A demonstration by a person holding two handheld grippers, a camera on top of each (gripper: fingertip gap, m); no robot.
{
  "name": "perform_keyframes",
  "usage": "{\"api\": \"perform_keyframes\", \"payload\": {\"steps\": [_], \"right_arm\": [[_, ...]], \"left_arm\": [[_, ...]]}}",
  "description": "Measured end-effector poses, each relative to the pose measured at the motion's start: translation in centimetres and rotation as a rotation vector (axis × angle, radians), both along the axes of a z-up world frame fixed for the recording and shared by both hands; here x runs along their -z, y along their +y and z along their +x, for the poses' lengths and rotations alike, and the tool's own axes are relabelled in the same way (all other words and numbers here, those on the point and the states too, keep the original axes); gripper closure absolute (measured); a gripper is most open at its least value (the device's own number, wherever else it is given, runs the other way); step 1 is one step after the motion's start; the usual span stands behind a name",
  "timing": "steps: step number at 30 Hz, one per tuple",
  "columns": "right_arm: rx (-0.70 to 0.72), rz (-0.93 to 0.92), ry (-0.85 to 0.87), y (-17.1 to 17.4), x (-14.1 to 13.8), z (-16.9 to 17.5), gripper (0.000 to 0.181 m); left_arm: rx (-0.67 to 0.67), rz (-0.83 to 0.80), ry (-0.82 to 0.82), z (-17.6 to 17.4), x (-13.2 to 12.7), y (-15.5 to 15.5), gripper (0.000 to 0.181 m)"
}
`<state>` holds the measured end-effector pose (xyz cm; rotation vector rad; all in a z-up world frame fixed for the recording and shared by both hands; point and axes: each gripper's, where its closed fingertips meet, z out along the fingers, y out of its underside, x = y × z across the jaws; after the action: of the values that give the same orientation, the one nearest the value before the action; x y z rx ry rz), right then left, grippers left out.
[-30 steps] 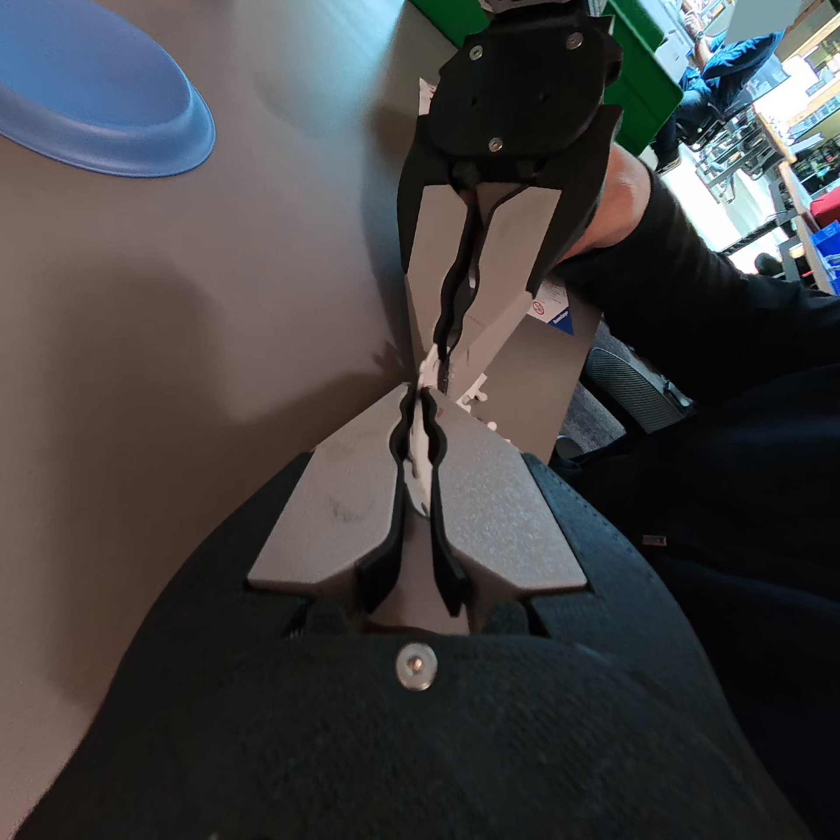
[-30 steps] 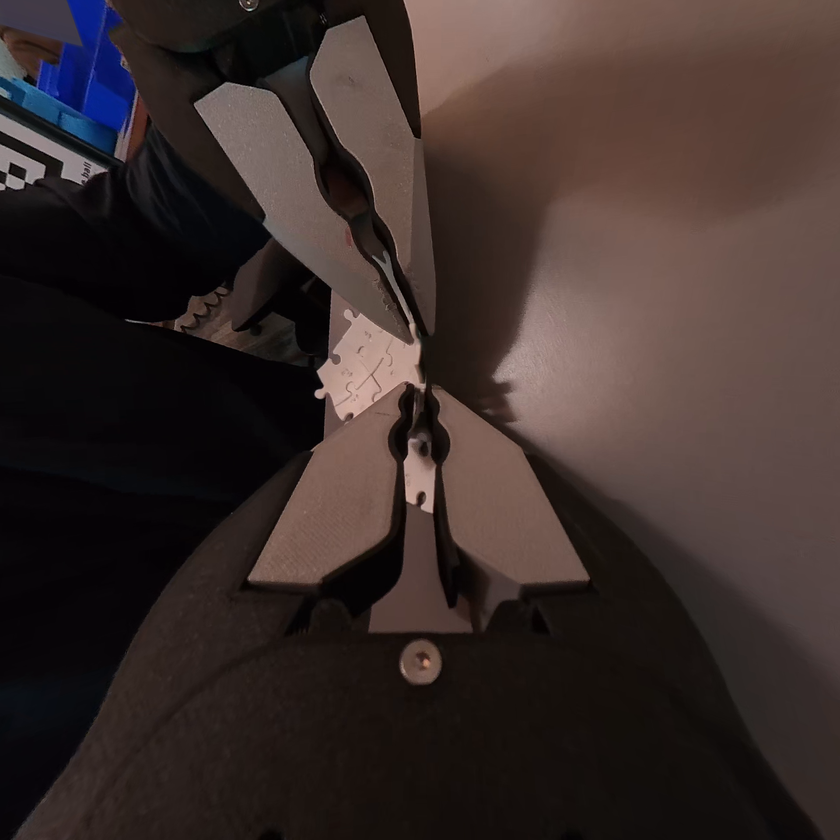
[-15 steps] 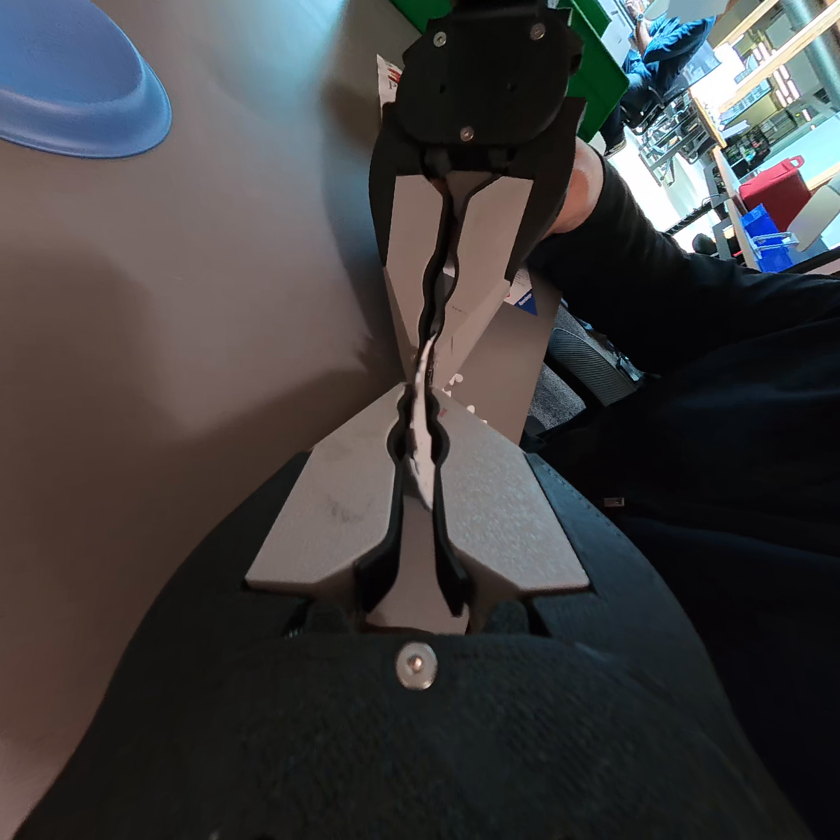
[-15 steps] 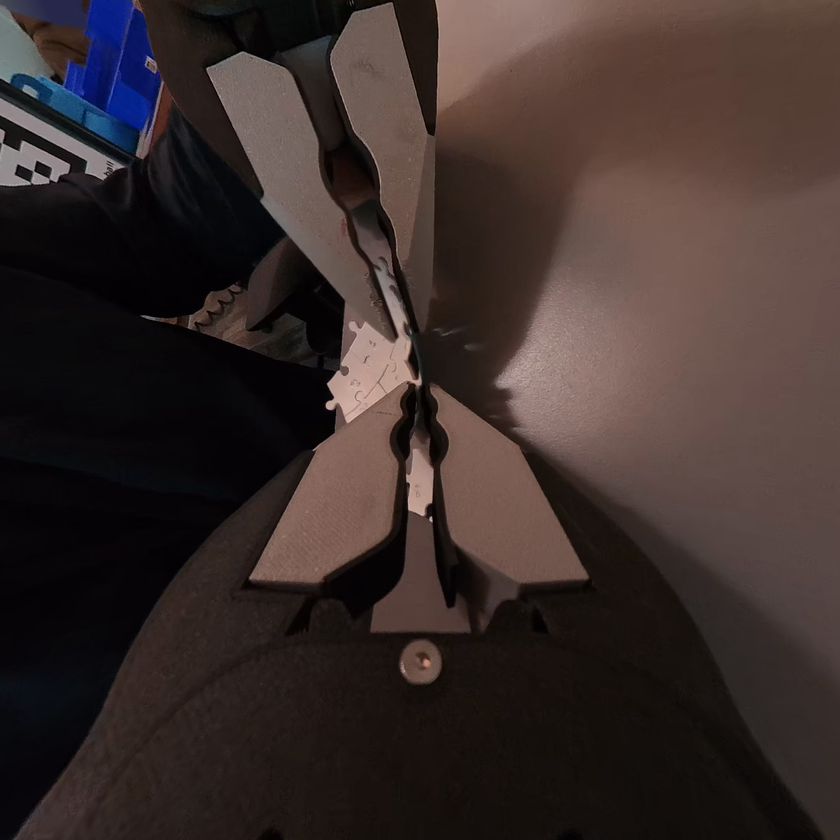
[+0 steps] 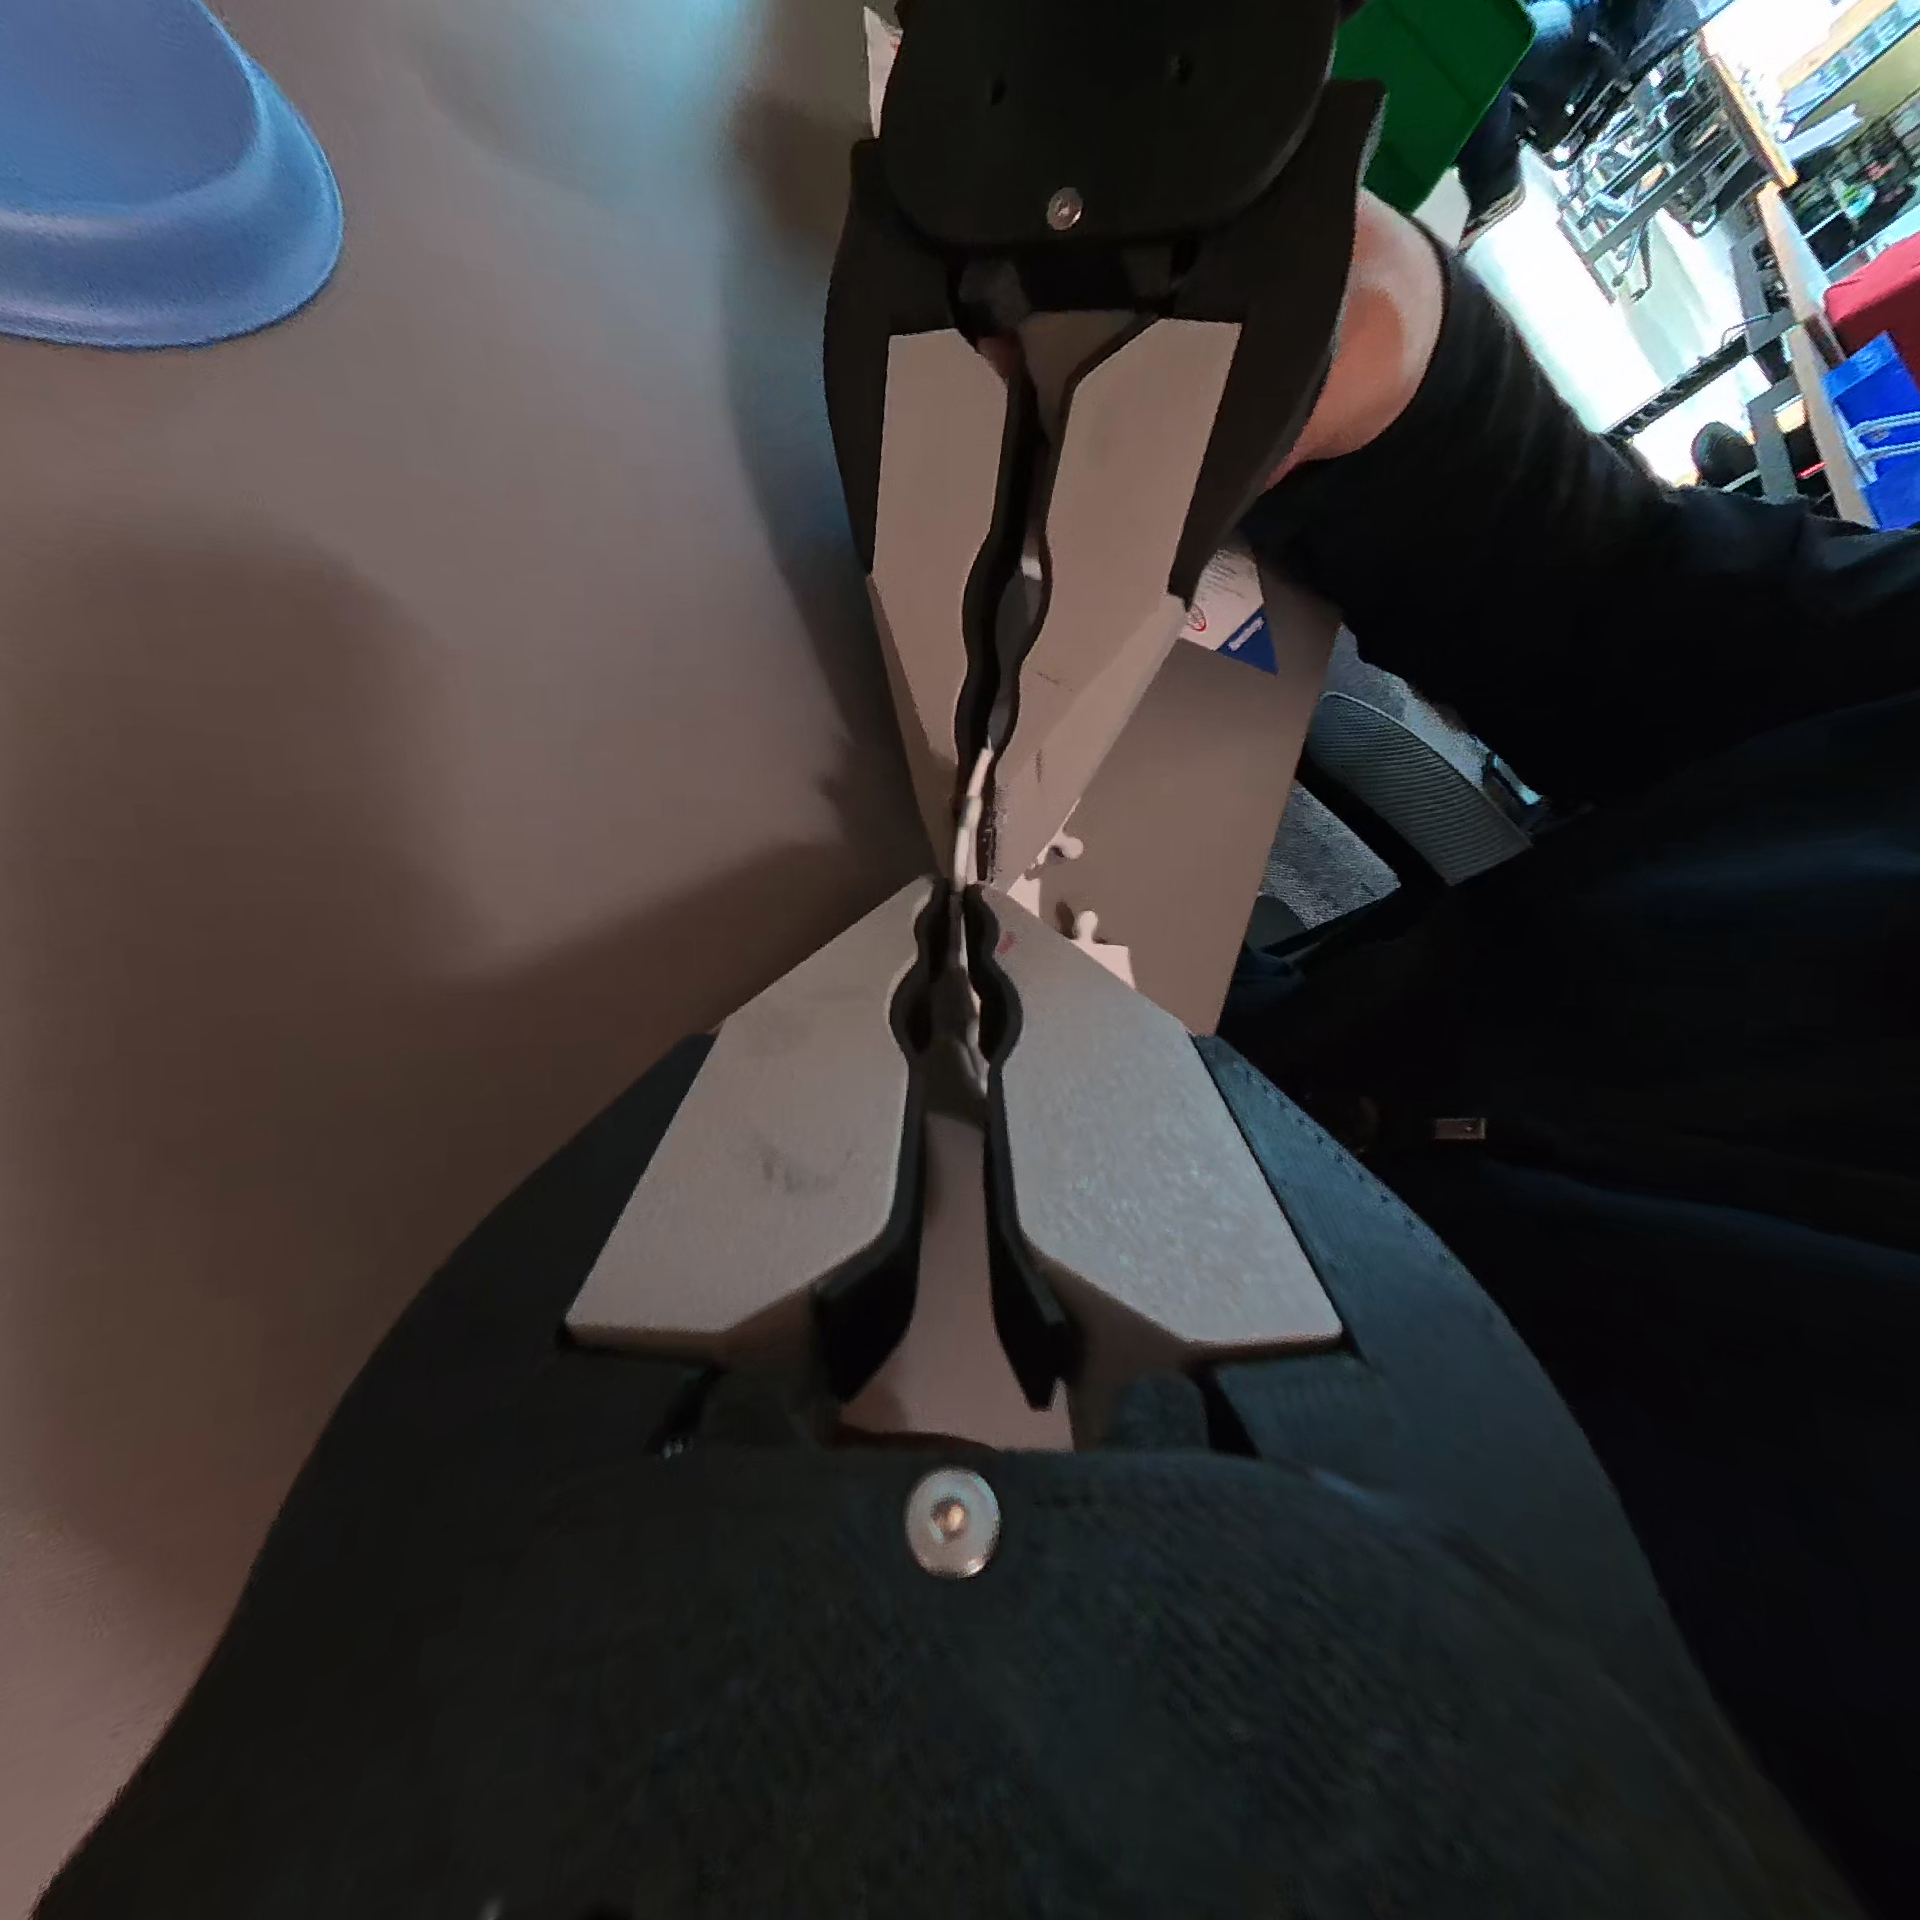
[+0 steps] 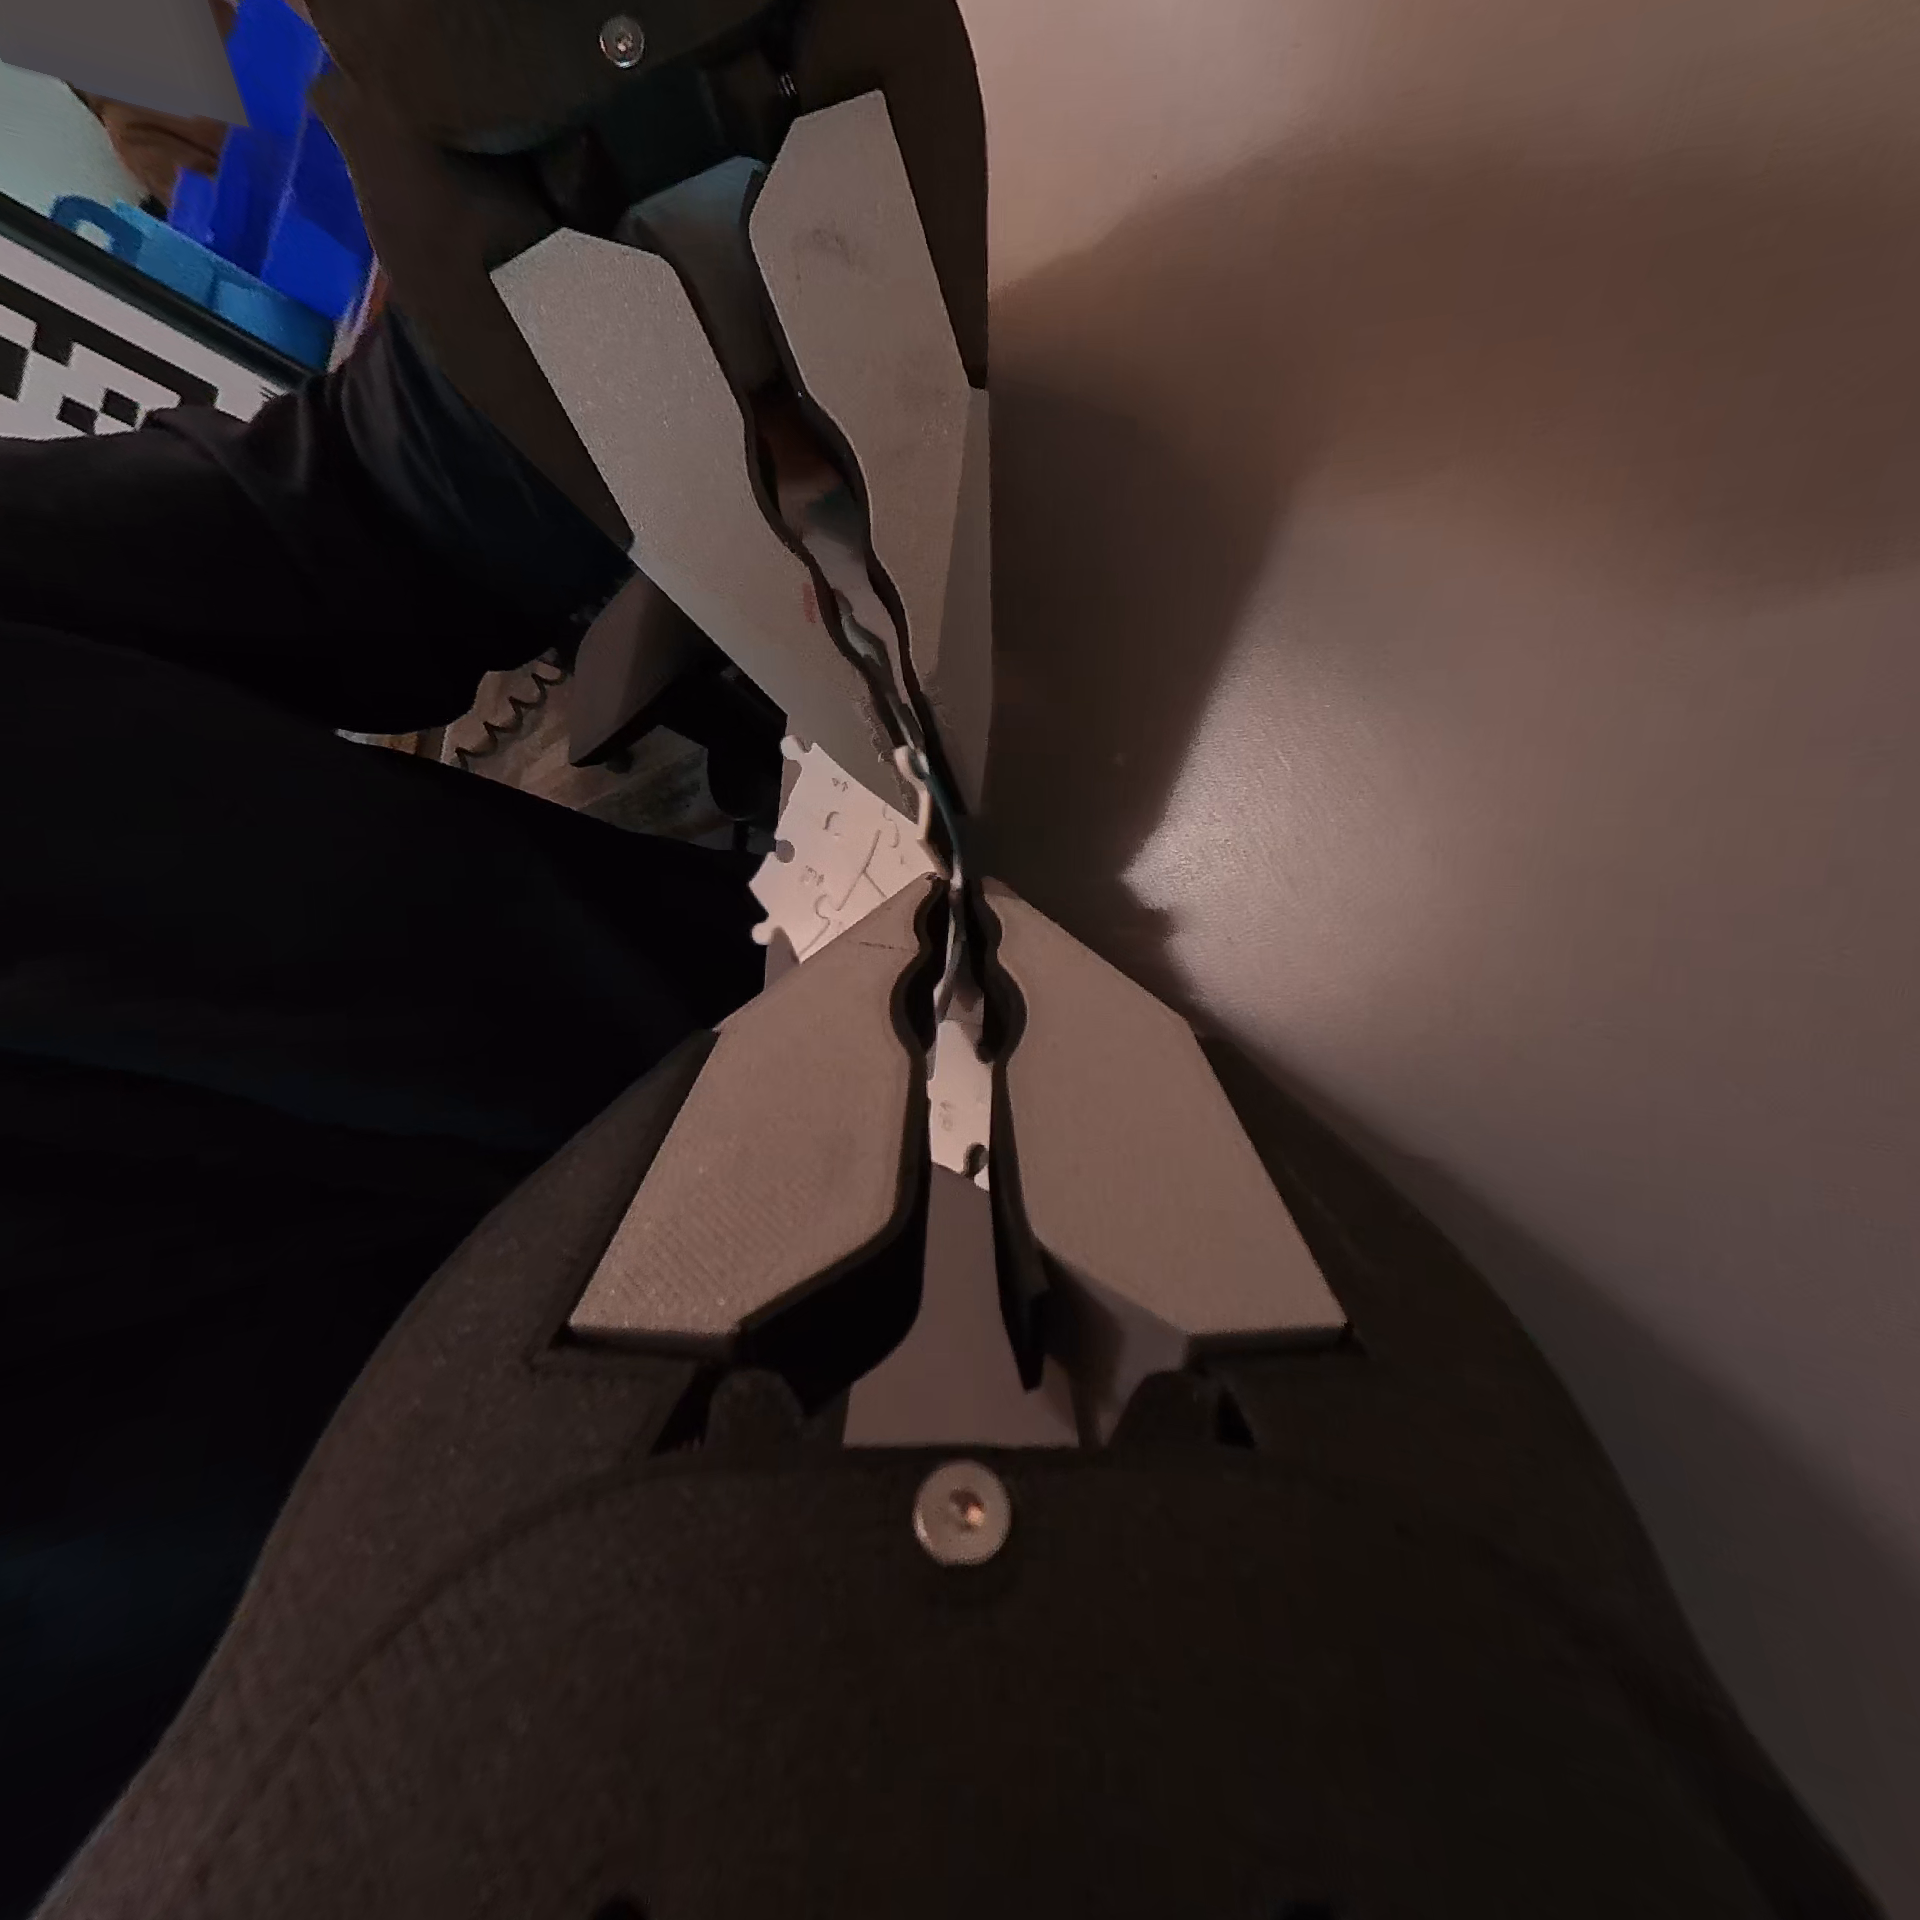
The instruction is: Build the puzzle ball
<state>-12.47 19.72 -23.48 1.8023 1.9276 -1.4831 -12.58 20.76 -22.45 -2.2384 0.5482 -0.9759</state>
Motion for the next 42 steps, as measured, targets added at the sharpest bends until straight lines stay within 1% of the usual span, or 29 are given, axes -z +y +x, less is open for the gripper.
{"api": "perform_keyframes", "payload": {"steps": [4,7,11,18,20,22,24,29,42], "right_arm": [[0.003,-0.02,0.008,0.1,-0.1,0.2,0.179],[-0.013,-0.001,0.011,-0.1,0.0,0.3,0.177],[-0.022,0.03,0.005,-0.1,0.3,0.4,0.179],[-0.044,0.037,0.026,-0.3,0.1,0.4,0.181],[-0.059,0.022,0.024,-0.6,0.0,0.6,0.181],[-0.083,0.05,0.037,-0.7,0.0,0.8,0.181],[-0.058,0.073,0.062,-0.4,-0.2,0.4,0.181],[-0.027,0.02,0.069,-0.2,-0.3,-0.1,0.181],[-0.013,0.007,0.057,-0.1,-0.2,-0.4,0.181]], "left_arm": [[-0.014,0.02,0.0,-0.1,-0.2,0.1,0.181],[-0.018,0.013,-0.008,-0.1,-0.1,0.0,0.181],[-0.02,0.009,-0.015,-0.2,0.0,-0.1,0.181],[-0.016,0.004,-0.045,-0.1,-0.2,-0.2,0.181],[-0.005,-0.001,-0.059,0.0,-0.3,-0.4,0.181],[0.01,-0.005,-0.073,0.2,-0.4,-0.6,0.181],[-0.012,0.008,-0.078,-0.1,-0.6,-0.3,0.181],[-0.02,0.013,-0.07,-0.5,-0.6,0.0,0.181],[-0.031,0.008,-0.061,-0.8,-0.4,0.1,0.181]]}}
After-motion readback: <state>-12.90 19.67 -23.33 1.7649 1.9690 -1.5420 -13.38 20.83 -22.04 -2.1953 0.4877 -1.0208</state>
